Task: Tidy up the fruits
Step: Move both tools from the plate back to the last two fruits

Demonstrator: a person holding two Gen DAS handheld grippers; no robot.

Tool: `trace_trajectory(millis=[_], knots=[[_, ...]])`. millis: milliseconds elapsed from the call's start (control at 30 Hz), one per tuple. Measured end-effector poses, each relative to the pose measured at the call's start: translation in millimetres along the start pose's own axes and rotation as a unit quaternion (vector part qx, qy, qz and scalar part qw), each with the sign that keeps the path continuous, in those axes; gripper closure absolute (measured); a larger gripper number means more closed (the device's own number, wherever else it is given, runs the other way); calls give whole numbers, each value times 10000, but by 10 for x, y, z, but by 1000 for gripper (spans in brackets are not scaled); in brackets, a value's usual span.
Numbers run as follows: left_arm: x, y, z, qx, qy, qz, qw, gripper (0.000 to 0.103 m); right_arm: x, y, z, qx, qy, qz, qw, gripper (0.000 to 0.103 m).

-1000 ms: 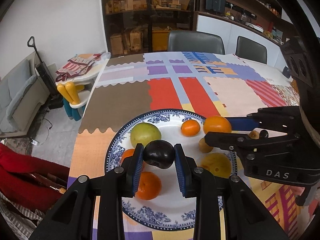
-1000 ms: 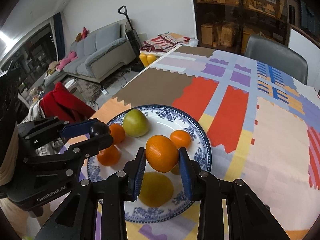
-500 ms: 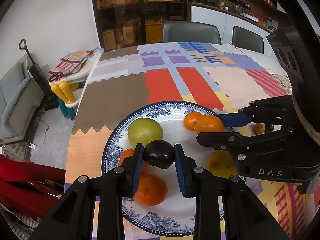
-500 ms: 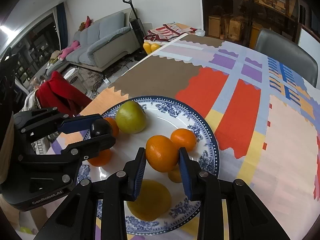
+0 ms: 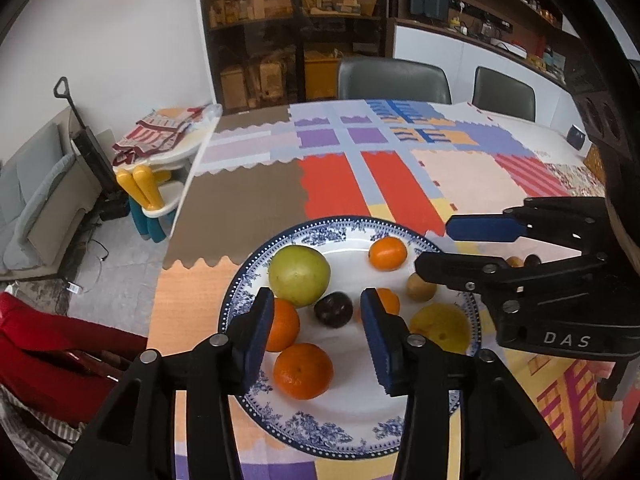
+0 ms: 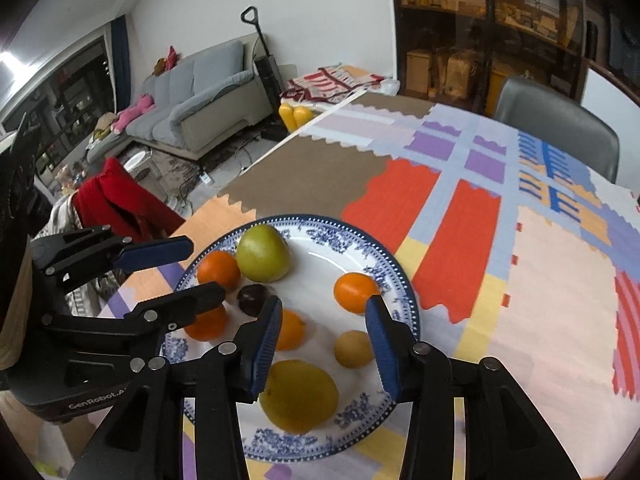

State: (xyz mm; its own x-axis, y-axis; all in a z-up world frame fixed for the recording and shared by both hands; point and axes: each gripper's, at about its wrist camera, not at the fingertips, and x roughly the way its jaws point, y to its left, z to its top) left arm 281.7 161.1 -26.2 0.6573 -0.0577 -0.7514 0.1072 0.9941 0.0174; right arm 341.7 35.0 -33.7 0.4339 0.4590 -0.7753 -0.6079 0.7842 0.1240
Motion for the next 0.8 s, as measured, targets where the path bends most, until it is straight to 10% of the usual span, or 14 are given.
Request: trace_trajectory(millis=[800], knots=[[-863,-801,98,174,-856,139,9961,35,-1307,-235,-429,347,-965,-710,9922,45]])
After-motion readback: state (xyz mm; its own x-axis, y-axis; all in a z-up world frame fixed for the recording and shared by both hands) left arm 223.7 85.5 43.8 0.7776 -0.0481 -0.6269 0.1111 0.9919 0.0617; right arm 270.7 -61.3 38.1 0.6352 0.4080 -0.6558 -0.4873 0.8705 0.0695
